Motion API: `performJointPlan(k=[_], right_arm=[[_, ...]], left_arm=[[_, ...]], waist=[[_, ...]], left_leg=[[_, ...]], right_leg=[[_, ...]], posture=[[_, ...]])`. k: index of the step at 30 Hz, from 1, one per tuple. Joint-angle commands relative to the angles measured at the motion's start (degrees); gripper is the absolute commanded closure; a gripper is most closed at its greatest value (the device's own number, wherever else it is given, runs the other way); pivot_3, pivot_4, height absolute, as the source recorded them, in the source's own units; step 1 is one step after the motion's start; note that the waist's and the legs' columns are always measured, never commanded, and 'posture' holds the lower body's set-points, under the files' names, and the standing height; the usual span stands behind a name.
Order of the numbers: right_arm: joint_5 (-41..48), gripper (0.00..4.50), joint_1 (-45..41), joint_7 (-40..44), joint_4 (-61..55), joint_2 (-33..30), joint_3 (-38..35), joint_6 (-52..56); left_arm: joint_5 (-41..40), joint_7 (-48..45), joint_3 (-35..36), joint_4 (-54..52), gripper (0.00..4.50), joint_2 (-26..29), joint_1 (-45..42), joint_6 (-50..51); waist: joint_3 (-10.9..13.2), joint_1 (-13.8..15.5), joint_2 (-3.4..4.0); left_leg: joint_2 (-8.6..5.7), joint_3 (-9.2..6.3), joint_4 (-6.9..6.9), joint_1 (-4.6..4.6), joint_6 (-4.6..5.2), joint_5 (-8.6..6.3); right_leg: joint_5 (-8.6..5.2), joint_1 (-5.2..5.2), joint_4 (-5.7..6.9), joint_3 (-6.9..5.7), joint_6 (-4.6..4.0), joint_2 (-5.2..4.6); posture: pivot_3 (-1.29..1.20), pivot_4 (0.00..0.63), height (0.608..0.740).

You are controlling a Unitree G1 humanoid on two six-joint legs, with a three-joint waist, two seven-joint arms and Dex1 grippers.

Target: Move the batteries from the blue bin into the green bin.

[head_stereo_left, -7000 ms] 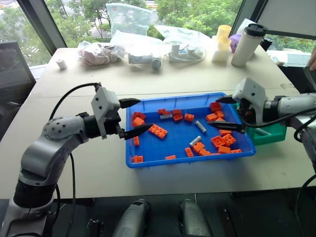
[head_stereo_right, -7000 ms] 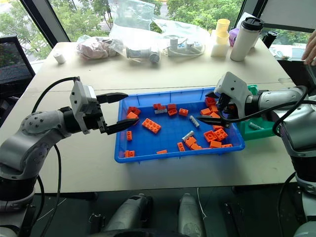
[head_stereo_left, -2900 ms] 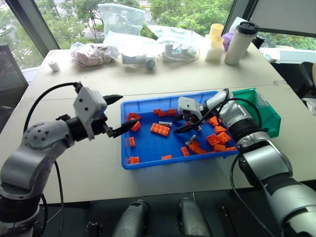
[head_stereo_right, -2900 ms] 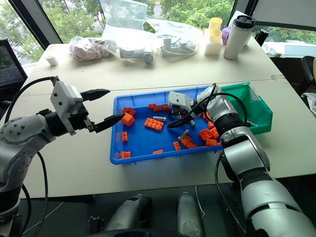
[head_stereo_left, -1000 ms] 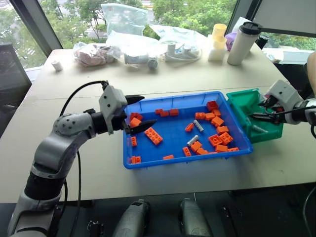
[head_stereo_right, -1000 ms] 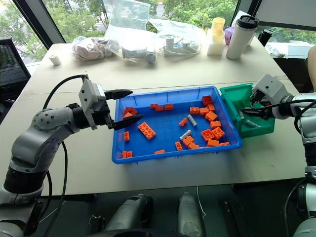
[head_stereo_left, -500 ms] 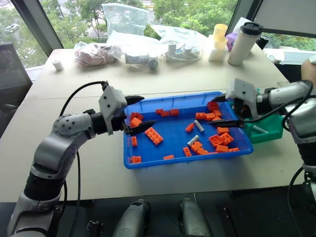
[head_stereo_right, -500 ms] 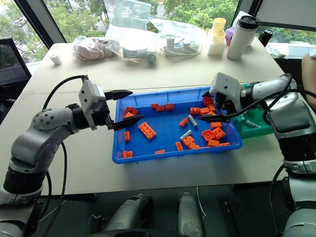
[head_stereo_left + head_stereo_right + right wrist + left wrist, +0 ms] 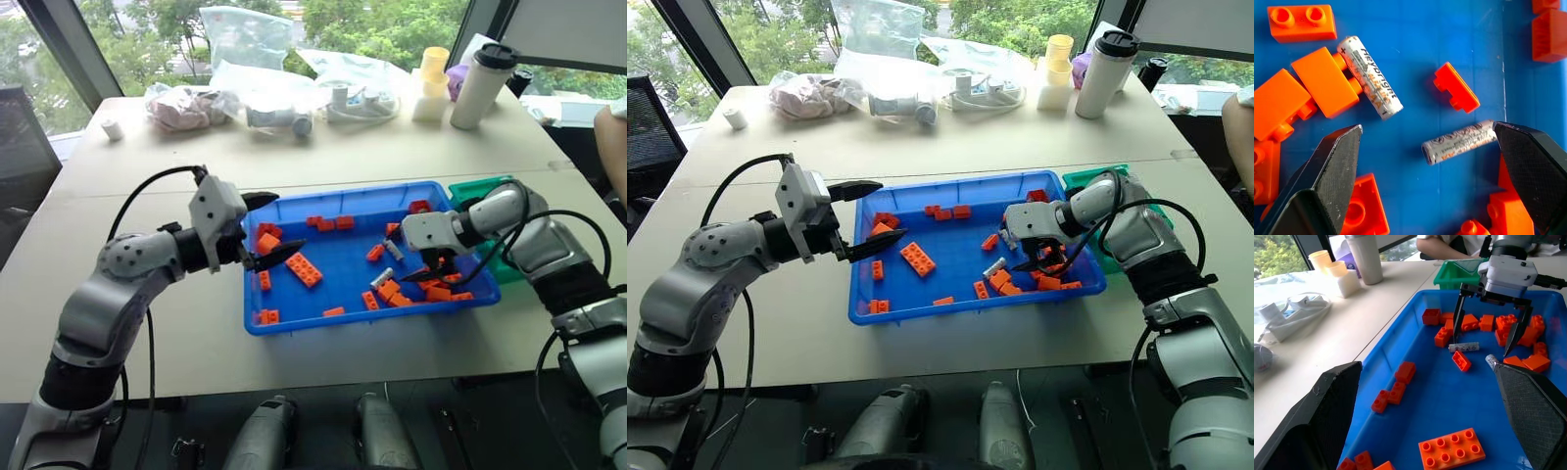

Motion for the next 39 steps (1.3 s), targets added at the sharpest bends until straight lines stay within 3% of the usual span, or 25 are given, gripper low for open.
performJointPlan(k=[1, 6, 9, 15, 16, 26, 31, 39], right_arm=[[0.80, 0.08, -1.76, 2.04, -0.04, 0.50, -0.97, -0.78], [-0.64, 0.08, -2.72, 2.48, 2.94, 2.97, -0.05, -2.37], [-0.64, 1.25, -2.85, 3.59, 3.31, 3.86, 0.17, -1.88], [-1.11, 4.30, -2.13, 4.13, 2.61, 5.30, 0.68, -1.64], [-1.36, 4.41, -2.16, 3.73, 2.68, 5.62, 0.75, -1.81], [-0.80, 4.41, -2.60, 4.06, 1.28, 7.06, 0.12, 0.31], [3.61, 4.41, -3.39, 5.81, -4.25, 7.86, -1.92, 7.40], [6.63, 0.60, -2.65, 5.40, -13.08, 10.05, -1.62, 15.61]], left_arm=[[-0.53, 0.86, 2.02, -3.10, 0.00, 0.60, 0.42, 0.22], [-0.73, 1.60, 2.64, -4.15, 0.00, 0.96, 1.20, 0.87], [-0.77, 1.83, 2.76, -4.55, 0.00, 1.14, 1.44, 1.13], [-0.96, 2.02, 3.01, -4.90, 0.00, 1.34, 1.66, 1.46], [-0.97, 2.04, 2.99, -4.97, 0.00, 1.35, 1.69, 1.50], [-0.78, 1.96, 2.65, -4.56, 0.00, 1.13, 1.27, 1.37], [-0.67, 1.92, 2.57, -4.55, 0.00, 1.13, 1.31, 1.26], [-0.67, 1.96, 2.51, -4.51, 0.00, 0.98, 1.17, 1.16]], waist=[[0.00, 0.09, 0.00], [0.00, 0.00, 0.00], [0.00, -0.03, 0.00], [0.00, 0.01, 0.00], [0.00, 0.00, 0.00], [-0.01, -0.02, -0.02], [-0.01, -0.01, -0.01], [-0.01, 0.00, -0.01]], left_leg=[[0.00, 0.00, 0.00, 0.00, 0.00, 0.00], [0.00, -0.02, -0.01, 0.00, 0.00, 0.00], [0.01, -0.02, -0.01, 0.00, 0.00, 0.00], [0.01, -0.03, 0.00, 0.01, -0.01, 0.00], [0.00, -0.03, 0.00, 0.01, -0.01, 0.00], [0.00, -0.03, 0.00, 0.02, -0.01, 0.00], [0.00, -0.03, -0.01, 0.02, -0.01, 0.00], [0.00, -0.05, -0.01, 0.02, -0.01, 0.00]], right_leg=[[0.00, 0.00, 0.00, 0.00, 0.00, 0.00], [0.00, 0.01, 0.00, 0.00, 0.00, 0.00], [0.00, -0.01, 0.00, -0.01, 0.00, 0.01], [0.00, 0.01, 0.00, -0.01, 0.00, 0.01], [0.00, 0.01, 0.00, -0.01, 0.00, 0.01], [0.00, 0.02, 0.01, -0.01, 0.00, 0.01], [0.00, 0.01, 0.01, -0.01, 0.00, 0.01], [0.00, 0.00, 0.01, -0.01, 0.00, 0.00]], posture=[[0.00, 0.150, 0.740], [0.00, 0.150, 0.740], [0.00, 0.150, 0.740], [0.00, 0.150, 0.740], [0.00, 0.150, 0.740], [0.00, 0.150, 0.740], [0.00, 0.150, 0.740], [0.00, 0.150, 0.740]])
